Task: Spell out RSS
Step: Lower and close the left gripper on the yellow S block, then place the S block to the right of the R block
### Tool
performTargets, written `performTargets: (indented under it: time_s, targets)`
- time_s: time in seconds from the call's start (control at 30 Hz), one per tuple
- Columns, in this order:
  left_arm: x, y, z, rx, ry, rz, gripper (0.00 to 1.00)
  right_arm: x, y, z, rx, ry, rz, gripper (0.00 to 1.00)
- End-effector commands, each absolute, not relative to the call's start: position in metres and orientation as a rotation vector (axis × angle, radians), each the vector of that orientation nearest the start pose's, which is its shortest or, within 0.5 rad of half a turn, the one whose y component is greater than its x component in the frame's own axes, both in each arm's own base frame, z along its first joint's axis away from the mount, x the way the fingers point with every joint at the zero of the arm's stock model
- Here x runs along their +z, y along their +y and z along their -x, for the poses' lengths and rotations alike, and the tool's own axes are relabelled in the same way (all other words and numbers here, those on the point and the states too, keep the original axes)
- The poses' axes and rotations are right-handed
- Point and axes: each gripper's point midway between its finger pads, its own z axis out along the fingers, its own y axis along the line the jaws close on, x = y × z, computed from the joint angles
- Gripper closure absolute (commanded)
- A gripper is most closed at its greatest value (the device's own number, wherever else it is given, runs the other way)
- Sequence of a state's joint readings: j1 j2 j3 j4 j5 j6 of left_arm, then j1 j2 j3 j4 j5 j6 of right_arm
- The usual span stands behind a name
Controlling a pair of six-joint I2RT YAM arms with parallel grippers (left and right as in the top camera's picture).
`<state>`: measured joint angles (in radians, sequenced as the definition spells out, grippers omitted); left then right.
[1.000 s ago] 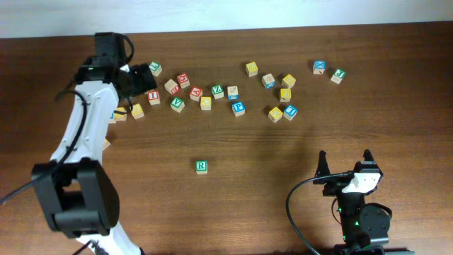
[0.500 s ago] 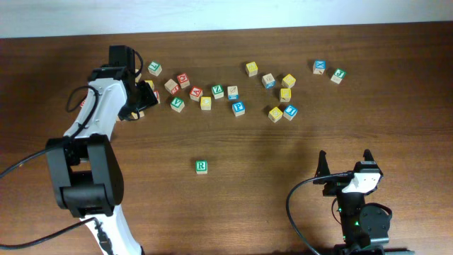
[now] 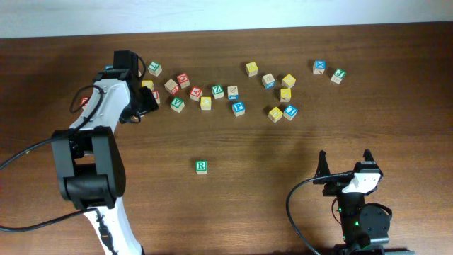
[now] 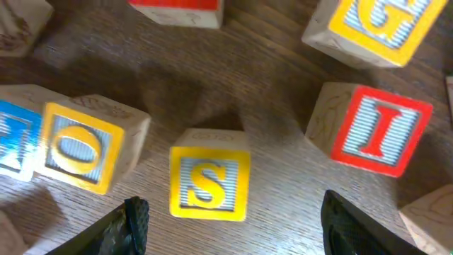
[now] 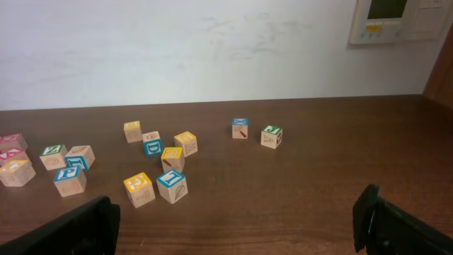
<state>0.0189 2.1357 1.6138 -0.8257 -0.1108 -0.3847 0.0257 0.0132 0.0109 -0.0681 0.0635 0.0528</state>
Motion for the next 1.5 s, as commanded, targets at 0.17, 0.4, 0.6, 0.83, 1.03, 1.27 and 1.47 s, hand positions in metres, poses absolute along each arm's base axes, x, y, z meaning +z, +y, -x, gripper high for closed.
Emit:
performTargets:
  time_s: [0.17, 0.4, 0.6, 0.83, 1.03, 1.27, 1.47]
  targets:
    - [0.005, 0.032, -0.466, 0.074, 2.845, 0.576, 0.35, 0.156, -0.008, -0.246, -0.002, 1.646, -0.091, 0.02]
    - [0.007, 0.032, -0.473, 0.057, 2.823, 0.554, 0.46, 0.156, -0.008, -0.246, -0.002, 1.646, -0.091, 0.02]
    - [0.007, 0.046, -0.472, 0.084, 2.815, 0.590, 0.51, 0.156, -0.008, -0.246, -0.002, 1.646, -0.091, 0.02]
    - [0.007, 0.046, -0.474, 0.082, 2.807, 0.589, 0.69, 0.156, -0.008, -0.246, -0.002, 1.646, -0.091, 0.02]
    - [0.016, 0.044, -0.483, 0.061, 2.776, 0.583, 0.73, 0.156, -0.008, -0.246, -0.002, 1.646, -0.091, 0.02]
    - [0.097, 0.019, -0.486, -0.169, 2.675, 0.524, 0.82, 0.156, -0.008, -0.246, -0.002, 1.646, -0.091, 0.02]
    - [0.182, -0.041, -0.420, -0.501, 2.718, 0.418, 0.81, 0.156, -0.008, -0.246, -0.002, 1.646, -0.091, 0.02]
